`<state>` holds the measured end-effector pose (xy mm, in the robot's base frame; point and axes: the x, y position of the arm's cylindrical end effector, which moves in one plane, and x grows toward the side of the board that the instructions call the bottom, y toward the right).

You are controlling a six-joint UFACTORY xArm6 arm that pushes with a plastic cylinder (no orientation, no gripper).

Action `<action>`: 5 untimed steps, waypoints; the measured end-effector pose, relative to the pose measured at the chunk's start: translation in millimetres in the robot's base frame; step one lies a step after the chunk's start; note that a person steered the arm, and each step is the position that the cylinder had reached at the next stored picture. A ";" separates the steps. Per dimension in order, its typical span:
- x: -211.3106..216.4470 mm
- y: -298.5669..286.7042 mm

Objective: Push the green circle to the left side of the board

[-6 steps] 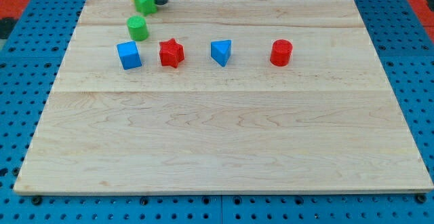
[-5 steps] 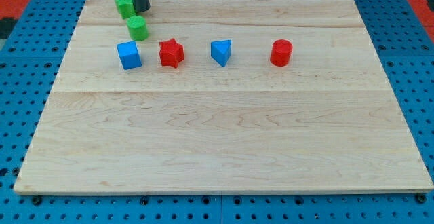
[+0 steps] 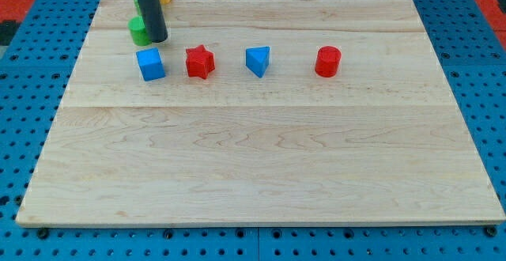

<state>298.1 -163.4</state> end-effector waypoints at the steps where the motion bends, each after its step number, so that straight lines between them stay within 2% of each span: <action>1: -1.4 -14.8; 2: -6.2 20.7; 3: -26.6 121.7; 4: -26.1 187.2; 5: -27.1 191.2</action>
